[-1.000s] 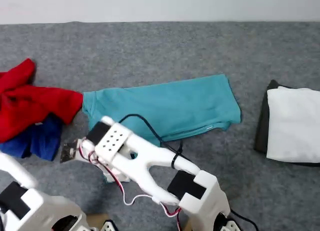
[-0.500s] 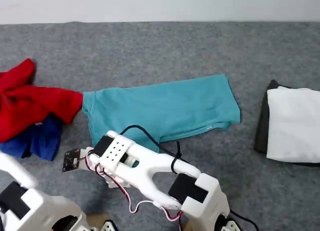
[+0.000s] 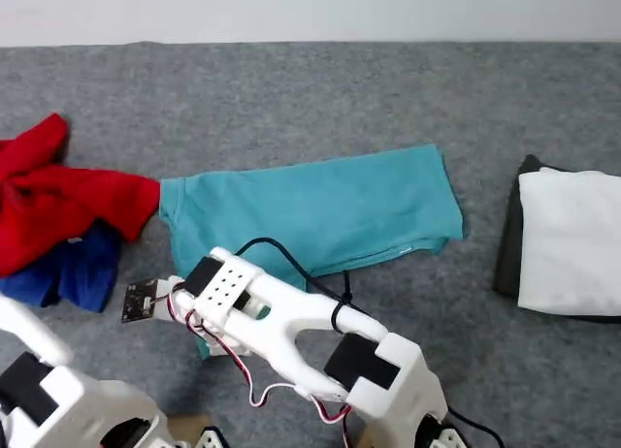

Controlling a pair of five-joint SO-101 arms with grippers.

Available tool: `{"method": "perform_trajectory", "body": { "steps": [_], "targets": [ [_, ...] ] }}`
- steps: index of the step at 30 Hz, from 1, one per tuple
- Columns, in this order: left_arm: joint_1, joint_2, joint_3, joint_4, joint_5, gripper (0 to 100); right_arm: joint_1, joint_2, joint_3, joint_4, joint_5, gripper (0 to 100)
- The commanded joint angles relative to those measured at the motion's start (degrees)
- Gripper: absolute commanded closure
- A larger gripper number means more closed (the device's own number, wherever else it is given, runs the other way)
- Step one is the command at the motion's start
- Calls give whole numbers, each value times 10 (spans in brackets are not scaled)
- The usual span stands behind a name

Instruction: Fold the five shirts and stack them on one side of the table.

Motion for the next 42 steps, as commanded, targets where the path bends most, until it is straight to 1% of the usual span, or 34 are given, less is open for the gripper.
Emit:
{"method": "perform_trajectory", "body": {
  "steps": [1, 2, 10, 20, 23, 30, 38, 42],
  "targets": [
    [-3, -3, -1, -11, -3, 992, 5, 9, -11, 3, -4, 972],
    [-3, -3, -1, -11, -3, 992, 9, 9, -18, 5, -4, 990],
    [-3, -3, -1, -11, -3, 992, 51, 9, -84, 59, 0, 988],
    [-2, -3, -1, -11, -3, 992, 34, 4, -87, 100, -1, 988],
    [-2, -3, -1, -11, -3, 992, 40, -17, -108, 101, 1, 988],
    [-2, -3, -1, -11, -3, 992, 83, -7, -212, 95, 43, 988],
    [8, -3, -1, -11, -4, 992, 153, 105, -404, 100, 54, 988],
    [30, -3, -1, -11, -4, 992, 164, 163, -493, 113, 71, 988]
  ]
}}
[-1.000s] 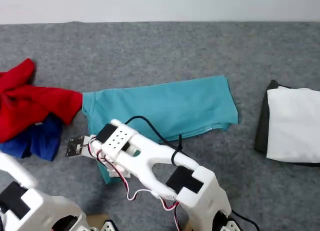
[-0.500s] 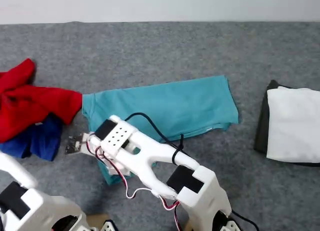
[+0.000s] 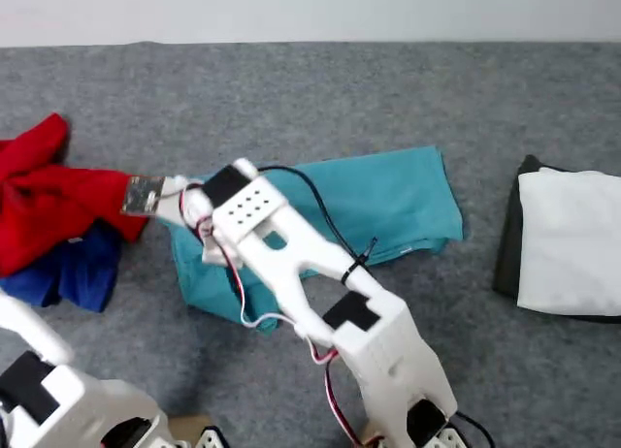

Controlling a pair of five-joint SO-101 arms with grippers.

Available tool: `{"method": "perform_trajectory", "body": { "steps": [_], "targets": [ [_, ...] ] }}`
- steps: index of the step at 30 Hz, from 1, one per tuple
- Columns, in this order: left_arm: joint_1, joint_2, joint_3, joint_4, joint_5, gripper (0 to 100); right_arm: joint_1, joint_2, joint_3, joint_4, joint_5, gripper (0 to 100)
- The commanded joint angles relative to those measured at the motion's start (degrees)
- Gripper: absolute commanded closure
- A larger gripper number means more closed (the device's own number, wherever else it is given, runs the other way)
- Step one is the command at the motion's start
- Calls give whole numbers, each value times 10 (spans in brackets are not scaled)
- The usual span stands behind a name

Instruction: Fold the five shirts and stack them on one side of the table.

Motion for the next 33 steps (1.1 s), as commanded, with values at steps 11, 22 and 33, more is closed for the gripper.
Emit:
{"method": "perform_trajectory", "body": {
  "steps": [11, 22, 33],
  "targets": [
    [37, -3, -1, -11, -3, 992, 33, 160, -328, 68, 21, 988],
    [37, -3, 34, -11, -4, 992, 60, 229, -405, 52, 18, 831],
    [37, -4, 40, -11, -4, 992, 76, 185, -408, 145, -30, 822]
  ]
}}
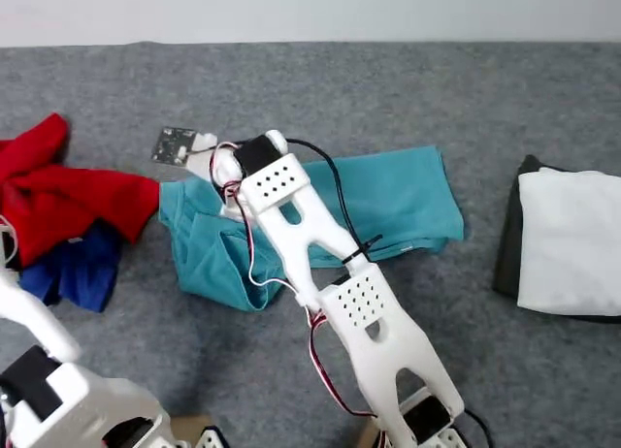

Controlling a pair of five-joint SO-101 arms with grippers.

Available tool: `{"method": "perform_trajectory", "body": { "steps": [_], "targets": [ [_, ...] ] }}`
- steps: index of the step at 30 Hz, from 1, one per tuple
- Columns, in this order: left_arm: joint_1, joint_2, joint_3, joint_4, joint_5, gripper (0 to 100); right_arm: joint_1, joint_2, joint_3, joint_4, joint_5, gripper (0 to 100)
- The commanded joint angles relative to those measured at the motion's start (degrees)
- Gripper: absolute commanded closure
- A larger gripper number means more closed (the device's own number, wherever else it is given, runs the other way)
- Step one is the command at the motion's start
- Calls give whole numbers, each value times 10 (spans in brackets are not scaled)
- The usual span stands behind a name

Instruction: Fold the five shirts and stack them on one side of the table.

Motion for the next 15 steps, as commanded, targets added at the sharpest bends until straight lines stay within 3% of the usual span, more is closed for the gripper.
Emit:
{"method": "perform_trajectory", "body": {
  "steps": [1, 7, 15],
  "targets": [
    [4, -4, -1, -9, -4, 992, -2, -74, -33, 61, -37, 823],
    [5, -4, -1, -9, -4, 992, -21, -151, 38, 90, -77, 823],
    [10, -4, 0, -9, -4, 992, -97, -279, 229, 87, -134, 823]
  ]
}}
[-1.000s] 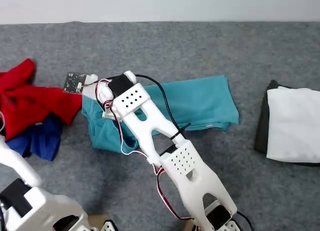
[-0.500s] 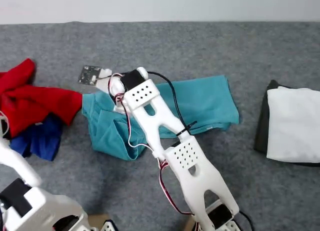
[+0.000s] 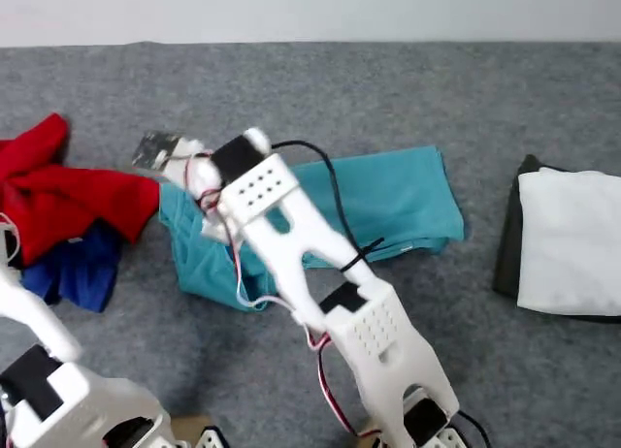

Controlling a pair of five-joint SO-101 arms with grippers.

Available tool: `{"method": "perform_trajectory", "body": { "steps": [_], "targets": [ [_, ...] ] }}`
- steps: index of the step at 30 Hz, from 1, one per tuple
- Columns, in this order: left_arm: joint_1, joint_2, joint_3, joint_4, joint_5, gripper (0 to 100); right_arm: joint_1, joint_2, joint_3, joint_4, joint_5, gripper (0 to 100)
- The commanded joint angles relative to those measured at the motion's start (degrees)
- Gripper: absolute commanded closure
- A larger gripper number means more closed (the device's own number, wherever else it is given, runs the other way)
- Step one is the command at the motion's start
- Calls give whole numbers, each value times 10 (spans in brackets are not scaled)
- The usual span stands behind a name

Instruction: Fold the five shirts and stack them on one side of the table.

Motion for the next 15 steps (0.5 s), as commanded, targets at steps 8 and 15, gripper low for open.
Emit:
{"method": "perform_trajectory", "body": {
  "steps": [8, 15],
  "targets": [
    [4, -4, 0, -15, -4, 992, -34, 15, 4, 10, -90, 823],
    [4, -4, 0, -15, -4, 992, -40, 68, -34, 16, -112, 824]
  ]
}}
